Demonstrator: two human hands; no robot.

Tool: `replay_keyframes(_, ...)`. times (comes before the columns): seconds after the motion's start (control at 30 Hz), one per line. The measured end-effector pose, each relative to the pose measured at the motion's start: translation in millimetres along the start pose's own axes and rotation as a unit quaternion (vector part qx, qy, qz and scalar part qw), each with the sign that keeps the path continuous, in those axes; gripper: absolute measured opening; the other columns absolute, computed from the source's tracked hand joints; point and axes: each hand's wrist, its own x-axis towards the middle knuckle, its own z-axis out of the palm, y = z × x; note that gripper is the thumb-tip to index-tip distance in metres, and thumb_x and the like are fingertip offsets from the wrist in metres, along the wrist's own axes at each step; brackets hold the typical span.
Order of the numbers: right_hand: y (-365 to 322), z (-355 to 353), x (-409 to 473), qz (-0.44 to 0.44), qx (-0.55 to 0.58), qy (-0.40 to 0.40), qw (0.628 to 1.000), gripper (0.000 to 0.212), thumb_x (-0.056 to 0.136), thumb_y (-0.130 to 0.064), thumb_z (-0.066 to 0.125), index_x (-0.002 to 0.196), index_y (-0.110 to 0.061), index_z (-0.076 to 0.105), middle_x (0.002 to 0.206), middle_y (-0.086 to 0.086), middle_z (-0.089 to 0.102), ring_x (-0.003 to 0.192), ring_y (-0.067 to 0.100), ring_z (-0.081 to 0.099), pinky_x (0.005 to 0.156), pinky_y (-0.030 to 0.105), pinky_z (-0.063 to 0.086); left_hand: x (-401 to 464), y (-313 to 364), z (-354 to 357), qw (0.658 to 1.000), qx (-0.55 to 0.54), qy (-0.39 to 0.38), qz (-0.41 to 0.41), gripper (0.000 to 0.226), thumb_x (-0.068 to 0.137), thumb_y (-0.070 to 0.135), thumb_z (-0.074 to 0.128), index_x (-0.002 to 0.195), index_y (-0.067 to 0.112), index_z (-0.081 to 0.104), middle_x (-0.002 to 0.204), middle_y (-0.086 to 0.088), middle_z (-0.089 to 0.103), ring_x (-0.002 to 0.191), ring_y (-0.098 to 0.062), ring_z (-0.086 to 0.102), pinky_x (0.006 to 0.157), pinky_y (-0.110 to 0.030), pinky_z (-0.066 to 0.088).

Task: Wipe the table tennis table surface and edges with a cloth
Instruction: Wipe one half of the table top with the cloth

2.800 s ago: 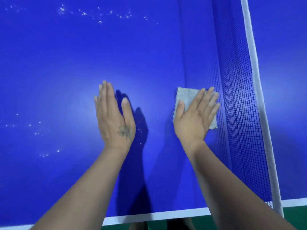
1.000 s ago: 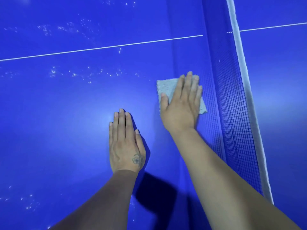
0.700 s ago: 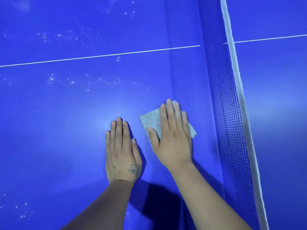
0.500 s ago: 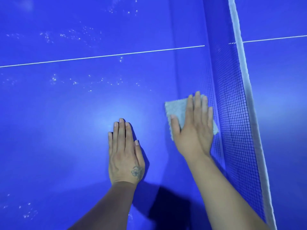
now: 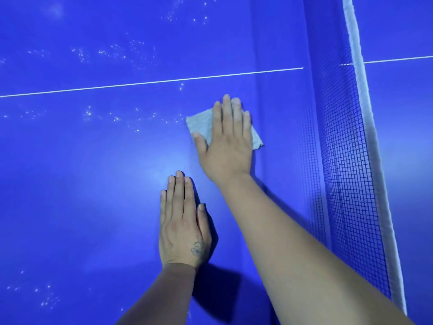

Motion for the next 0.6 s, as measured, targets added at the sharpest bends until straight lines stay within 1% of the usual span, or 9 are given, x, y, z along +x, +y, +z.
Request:
replay_keyframes(0.07,6.5,-1.0,-25.9,-0.044,-0.005,-0.006,0.999,0.081,0.109,-0.061,0.022,0.169,-0.007,0.010,0.178,0.011,0.000,0.164,0.029,-0.005,0.132,0.051,0.005,0.3,0.0,-0.2,1.000,-0.003,0.005,0.002,0.063,0.108,0.023,0.035,0.166,0.000,0.028,0.178,-0.013,0.019,0.166,-0.027,0.012,0.133,-0.054,0.018)
replay_keyframes(0.13,24.8,-3.7,-45.5,-0.057,-0.009,-0.007,0.998,0.081,0.110,-0.063,0.024,0.169,-0.010,0.012,0.178,0.008,0.001,0.165,0.026,-0.004,0.132,0.049,0.007,0.6,0.7,-0.9,1.000,-0.003,0.006,0.003,0.063,0.109,0.023,0.037,0.166,0.000,0.028,0.178,-0.012,0.019,0.166,-0.027,0.012,0.133,-0.055,0.019)
replay_keyframes(0.23,62.4,-11.2,-49.5,-0.004,0.002,0.010,1.000,0.081,0.108,-0.063,0.031,0.169,-0.011,0.018,0.178,0.006,0.007,0.165,0.023,0.000,0.132,0.050,0.008,0.7,0.9,-1.6,1.000,-0.002,0.007,0.007,0.063,0.108,0.022,0.038,0.166,-0.001,0.029,0.177,-0.012,0.020,0.166,-0.028,0.013,0.132,-0.056,0.021)
replay_keyframes(0.33,94.7,-17.3,-23.9,0.067,-0.011,0.028,0.997,0.081,0.106,-0.063,0.029,0.168,-0.011,0.020,0.178,0.008,0.007,0.165,0.025,0.001,0.132,0.051,0.007,0.8,1.2,-2.5,1.000,-0.005,0.010,0.005,0.064,0.107,0.022,0.041,0.165,-0.001,0.030,0.178,-0.011,0.020,0.166,-0.028,0.014,0.131,-0.056,0.022)
replay_keyframes(0.43,104.7,-20.6,22.4,0.111,-0.015,0.033,0.993,0.083,0.104,-0.063,0.024,0.168,-0.010,0.018,0.178,0.009,0.007,0.165,0.028,0.001,0.133,0.050,0.006,0.5,2.0,-2.5,1.000,-0.004,0.006,-0.001,0.063,0.108,0.024,0.038,0.165,0.000,0.030,0.178,-0.010,0.020,0.166,-0.027,0.013,0.132,-0.055,0.020)
replay_keyframes(0.5,97.8,-21.3,54.2,0.118,-0.010,0.028,0.993,0.084,0.103,-0.063,0.022,0.169,-0.010,0.015,0.178,0.009,0.006,0.165,0.028,0.000,0.133,0.050,0.005,0.2,1.8,-2.5,1.000,-0.004,0.002,-0.005,0.064,0.108,0.025,0.036,0.166,0.000,0.030,0.178,-0.010,0.019,0.166,-0.027,0.013,0.132,-0.054,0.019)
replay_keyframes(0.6,74.4,-17.0,89.6,0.097,0.005,0.020,0.995,0.084,0.104,-0.062,0.023,0.169,-0.009,0.012,0.178,0.009,0.002,0.164,0.029,-0.003,0.133,0.049,0.002,0.3,2.4,-2.5,1.000,-0.006,-0.001,-0.005,0.064,0.107,0.024,0.038,0.166,0.001,0.029,0.179,-0.009,0.017,0.166,-0.027,0.012,0.132,-0.054,0.019)
